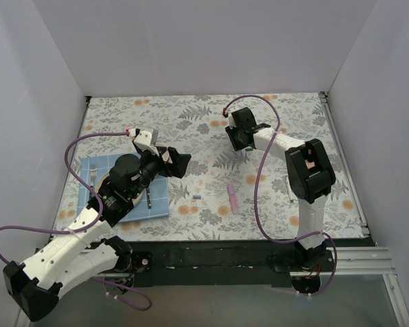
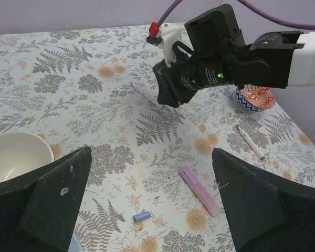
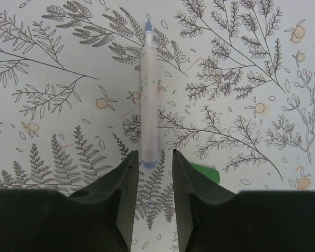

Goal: Insert the pens into the pen caps

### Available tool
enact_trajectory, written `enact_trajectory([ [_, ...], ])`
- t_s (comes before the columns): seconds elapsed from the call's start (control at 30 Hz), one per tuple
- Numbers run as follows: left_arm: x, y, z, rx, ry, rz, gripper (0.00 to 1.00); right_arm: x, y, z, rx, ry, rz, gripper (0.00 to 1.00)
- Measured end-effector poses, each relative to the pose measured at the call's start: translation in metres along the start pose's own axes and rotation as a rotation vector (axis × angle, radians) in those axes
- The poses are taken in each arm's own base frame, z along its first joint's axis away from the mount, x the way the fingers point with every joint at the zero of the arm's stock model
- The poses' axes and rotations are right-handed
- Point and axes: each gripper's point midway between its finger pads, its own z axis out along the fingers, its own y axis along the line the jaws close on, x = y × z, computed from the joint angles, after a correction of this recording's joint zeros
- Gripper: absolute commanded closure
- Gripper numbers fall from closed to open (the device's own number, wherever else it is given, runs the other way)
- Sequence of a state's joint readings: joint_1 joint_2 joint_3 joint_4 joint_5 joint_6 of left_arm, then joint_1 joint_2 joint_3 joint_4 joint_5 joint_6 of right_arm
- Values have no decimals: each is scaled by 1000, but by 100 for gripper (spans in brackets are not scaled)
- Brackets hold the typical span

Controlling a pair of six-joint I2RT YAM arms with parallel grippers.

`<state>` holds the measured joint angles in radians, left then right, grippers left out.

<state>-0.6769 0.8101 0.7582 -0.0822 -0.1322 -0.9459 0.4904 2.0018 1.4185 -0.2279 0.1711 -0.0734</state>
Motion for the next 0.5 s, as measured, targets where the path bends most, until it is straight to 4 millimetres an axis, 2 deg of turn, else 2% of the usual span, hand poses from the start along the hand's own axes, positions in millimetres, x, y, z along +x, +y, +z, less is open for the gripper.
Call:
enact_trajectory([
  [0.23, 4, 1, 3, -5, 14, 4, 2, 3, -3, 18, -18, 31, 5, 66],
  [0.5, 5, 1, 3, -4, 16, 10, 2, 10, 2, 19, -44, 54, 14, 69],
])
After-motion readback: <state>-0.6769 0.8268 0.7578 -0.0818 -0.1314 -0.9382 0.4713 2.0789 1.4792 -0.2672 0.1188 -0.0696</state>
